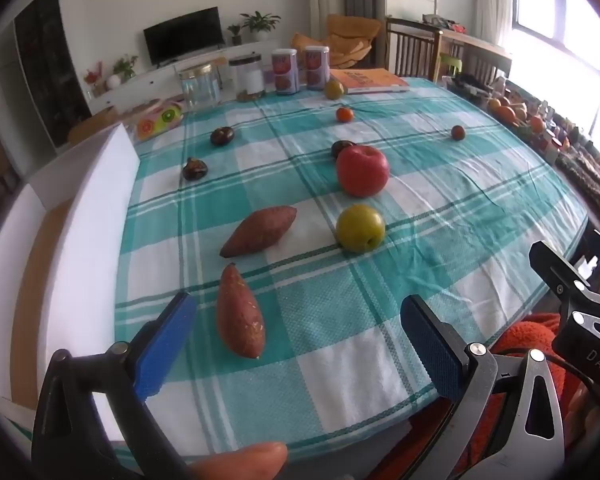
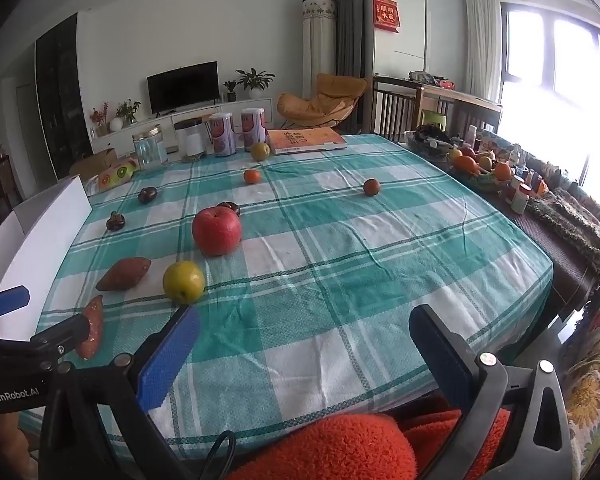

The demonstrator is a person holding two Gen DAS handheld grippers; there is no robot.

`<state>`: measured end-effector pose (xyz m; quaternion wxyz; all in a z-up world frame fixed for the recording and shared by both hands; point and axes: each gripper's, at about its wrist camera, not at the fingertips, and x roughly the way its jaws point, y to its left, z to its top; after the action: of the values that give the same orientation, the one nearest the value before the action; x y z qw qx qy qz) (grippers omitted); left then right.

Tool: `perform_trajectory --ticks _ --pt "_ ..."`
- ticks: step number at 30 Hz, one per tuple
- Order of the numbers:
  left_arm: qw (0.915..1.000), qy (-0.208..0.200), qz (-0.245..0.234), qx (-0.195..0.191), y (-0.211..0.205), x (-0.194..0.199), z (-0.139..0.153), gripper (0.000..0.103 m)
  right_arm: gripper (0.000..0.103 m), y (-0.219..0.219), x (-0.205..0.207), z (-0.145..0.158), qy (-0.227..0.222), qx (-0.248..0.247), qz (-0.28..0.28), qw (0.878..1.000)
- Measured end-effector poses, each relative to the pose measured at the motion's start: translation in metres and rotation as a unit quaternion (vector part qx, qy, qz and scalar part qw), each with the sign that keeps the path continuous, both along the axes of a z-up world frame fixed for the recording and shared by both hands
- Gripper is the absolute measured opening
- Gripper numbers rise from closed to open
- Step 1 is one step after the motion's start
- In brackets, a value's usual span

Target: Organize fruits

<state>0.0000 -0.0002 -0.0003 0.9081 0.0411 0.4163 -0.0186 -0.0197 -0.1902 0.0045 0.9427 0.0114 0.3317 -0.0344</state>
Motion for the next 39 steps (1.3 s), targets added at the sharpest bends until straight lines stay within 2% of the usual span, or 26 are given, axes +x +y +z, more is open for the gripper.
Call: perform_trajectory --ticks 39 --pt "1.0000 0.004 0.002 -0.002 0.0012 -0.0010 -0.0079 0.102 0.103 -0.0032 0.0016 0.0004 0.014 0.003 -0.014 1.000"
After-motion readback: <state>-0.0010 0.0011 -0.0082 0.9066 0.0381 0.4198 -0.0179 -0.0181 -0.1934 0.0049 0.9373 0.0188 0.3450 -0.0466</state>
